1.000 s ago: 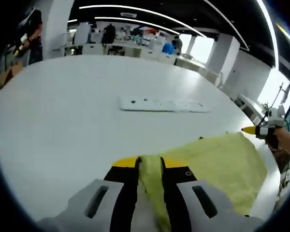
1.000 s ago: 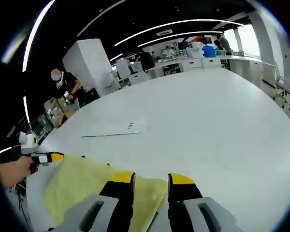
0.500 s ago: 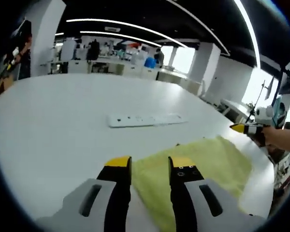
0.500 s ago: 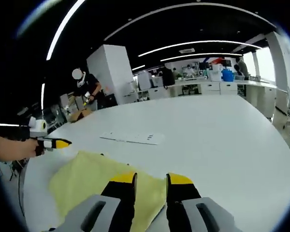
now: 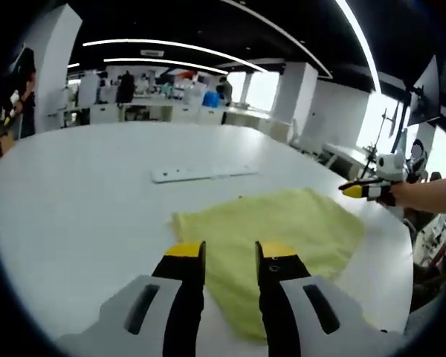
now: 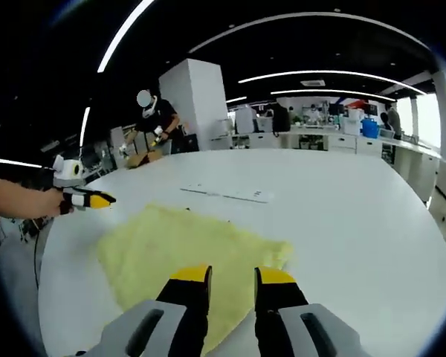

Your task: Fold the garment on the visible template until the final outline fits inside the template.

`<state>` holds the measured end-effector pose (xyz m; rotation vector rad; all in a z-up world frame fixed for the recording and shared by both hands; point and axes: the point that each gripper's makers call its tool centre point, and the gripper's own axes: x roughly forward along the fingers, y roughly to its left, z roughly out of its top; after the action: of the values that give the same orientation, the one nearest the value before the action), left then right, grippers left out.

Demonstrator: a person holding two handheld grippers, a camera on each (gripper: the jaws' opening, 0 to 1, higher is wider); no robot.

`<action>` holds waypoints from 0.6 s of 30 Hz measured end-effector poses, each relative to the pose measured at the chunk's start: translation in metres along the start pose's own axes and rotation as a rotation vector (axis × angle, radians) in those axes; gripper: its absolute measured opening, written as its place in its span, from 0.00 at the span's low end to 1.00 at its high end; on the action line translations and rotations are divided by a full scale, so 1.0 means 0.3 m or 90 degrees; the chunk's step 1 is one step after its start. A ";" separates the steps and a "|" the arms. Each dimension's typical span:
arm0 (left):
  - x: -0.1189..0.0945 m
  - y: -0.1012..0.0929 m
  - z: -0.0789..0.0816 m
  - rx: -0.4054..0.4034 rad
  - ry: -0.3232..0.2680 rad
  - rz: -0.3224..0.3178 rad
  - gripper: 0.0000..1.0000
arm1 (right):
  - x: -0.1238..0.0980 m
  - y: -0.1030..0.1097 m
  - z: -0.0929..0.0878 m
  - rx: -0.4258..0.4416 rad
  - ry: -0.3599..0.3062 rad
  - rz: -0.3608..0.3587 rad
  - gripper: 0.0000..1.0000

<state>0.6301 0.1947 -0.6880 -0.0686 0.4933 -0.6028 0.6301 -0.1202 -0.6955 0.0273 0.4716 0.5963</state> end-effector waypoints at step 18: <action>-0.095 -0.066 -0.172 -0.013 0.066 0.000 0.21 | -0.104 0.051 -0.078 -0.018 0.025 0.000 0.20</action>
<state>0.5755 0.1985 -0.7174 -0.0569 0.6006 -0.6027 0.5890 -0.1271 -0.7009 -0.0107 0.5009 0.6047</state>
